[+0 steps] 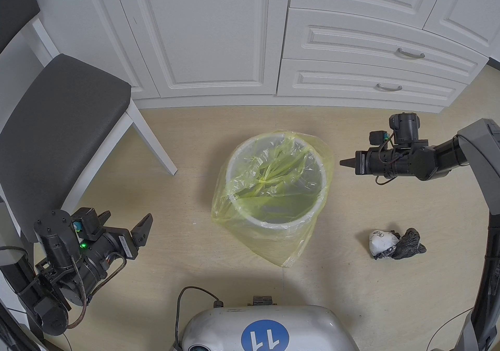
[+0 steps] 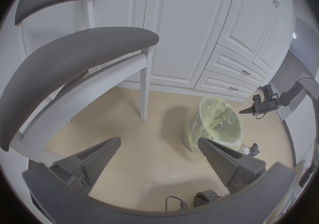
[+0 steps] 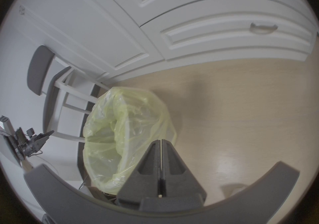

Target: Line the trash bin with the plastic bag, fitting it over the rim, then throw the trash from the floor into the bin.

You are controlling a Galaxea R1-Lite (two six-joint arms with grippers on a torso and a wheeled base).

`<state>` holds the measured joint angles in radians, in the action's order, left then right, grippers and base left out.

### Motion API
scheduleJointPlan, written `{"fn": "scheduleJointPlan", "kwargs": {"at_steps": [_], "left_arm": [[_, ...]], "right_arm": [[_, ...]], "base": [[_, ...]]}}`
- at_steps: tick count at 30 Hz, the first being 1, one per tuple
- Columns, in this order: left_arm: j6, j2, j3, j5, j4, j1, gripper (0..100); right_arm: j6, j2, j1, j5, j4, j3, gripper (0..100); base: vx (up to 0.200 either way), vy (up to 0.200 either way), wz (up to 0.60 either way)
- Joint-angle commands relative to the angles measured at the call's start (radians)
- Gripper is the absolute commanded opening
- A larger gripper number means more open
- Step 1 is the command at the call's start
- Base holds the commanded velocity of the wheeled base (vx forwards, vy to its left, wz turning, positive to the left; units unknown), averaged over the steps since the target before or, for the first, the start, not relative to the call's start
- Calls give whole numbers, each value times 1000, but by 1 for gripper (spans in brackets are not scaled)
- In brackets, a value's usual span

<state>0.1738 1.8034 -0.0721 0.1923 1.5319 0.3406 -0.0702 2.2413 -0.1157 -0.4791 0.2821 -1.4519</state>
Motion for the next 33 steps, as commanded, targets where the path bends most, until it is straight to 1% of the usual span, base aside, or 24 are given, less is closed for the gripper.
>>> {"fn": "scheduleJointPlan", "kwargs": {"at_steps": [1, 3, 4, 5, 7, 9, 11, 14, 16, 17, 19, 22, 29, 33], "left_arm": [[1, -36, 14, 1, 1, 6, 100], [1, -47, 22, -1, 1, 8, 100], [1, -47, 22, -1, 1, 8, 100], [1, -56, 31, -1, 1, 9, 100], [1, -58, 38, -1, 1, 12, 100], [3, -65, 49, -1, 1, 12, 100], [3, -72, 51, -1, 1, 12, 100], [9, -76, 51, -1, 1, 12, 100], [10, -78, 51, -1, 1, 12, 100], [12, -78, 52, -1, 1, 12, 100], [15, -79, 52, -1, 1, 12, 100], [15, -85, 54, -1, 1, 12, 100], [36, -98, 69, -1, 1, 12, 100], [47, -104, 72, -1, 1, 14, 100]], "right_arm": [[-26, 81, 4, -70, -1, -25, 0], [-43, 86, 5, -91, 0, -30, 0], [-43, 86, 5, -91, 0, -30, 0], [-53, 106, 4, -108, 11, -36, 0], [-53, 133, 1, -110, 29, -45, 0], [-63, 167, -1, -113, 81, -50, 0], [-100, 196, -10, -124, 121, -51, 0], [-164, 233, -32, -156, 190, -53, 0], [-261, 262, -53, -167, 279, -59, 0], [-326, 271, -65, -167, 324, -61, 0], [-404, 304, -78, -170, 390, -64, 0], [-421, 357, -88, -168, 442, -71, 0], [-411, 383, -88, -168, 440, -73, 0], [-387, 397, -88, -168, 439, -74, 0]], "base": [[0, 0, 0], [0, 0, 0], [0, 0, 0], [0, 0, 0], [0, 0, 0], [0, 0, 0], [0, 0, 0], [0, 0, 0], [0, 0, 0], [0, 0, 0], [0, 0, 0], [0, 0, 0], [0, 0, 0], [0, 0, 0]]}}
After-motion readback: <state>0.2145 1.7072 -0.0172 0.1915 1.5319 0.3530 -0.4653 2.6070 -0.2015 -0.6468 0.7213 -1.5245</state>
